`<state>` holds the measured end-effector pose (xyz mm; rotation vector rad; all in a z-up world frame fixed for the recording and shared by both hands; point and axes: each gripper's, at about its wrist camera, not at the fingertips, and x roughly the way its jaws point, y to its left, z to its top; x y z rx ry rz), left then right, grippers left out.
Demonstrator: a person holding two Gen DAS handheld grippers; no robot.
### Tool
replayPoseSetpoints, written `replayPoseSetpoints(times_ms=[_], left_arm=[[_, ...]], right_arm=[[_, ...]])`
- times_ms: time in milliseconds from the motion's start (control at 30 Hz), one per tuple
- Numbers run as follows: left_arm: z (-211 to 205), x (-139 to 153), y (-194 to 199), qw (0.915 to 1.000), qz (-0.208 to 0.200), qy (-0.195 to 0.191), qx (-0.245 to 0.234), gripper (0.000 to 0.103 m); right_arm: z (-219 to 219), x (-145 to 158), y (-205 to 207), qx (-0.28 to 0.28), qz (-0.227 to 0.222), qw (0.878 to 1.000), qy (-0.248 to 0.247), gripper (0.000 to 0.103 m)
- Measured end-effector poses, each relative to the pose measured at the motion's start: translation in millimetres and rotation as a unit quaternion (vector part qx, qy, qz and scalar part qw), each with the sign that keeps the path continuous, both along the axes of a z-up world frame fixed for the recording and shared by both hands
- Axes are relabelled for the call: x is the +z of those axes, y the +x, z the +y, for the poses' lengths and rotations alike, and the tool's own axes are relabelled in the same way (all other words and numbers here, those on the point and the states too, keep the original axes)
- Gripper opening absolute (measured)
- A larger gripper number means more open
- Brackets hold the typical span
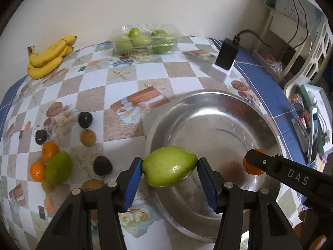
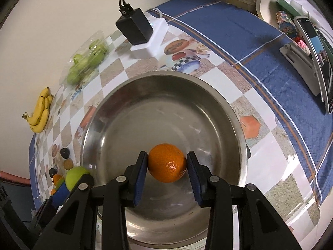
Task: Organize fruits
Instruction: 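Carry the orange with the right tool while the left tool carries the mango into the basin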
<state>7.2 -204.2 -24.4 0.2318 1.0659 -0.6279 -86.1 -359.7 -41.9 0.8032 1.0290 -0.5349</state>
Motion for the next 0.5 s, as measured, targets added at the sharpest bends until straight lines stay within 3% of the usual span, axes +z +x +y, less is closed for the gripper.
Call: replayPoseSetpoints(times_ms=[500], left_arm=[[-10, -10, -4, 0.9996, -0.014, 0.021, -0.015, 0.058]], right_arm=[[1, -12, 5, 0.009, 0.015, 1.0, 0.005, 0.041]])
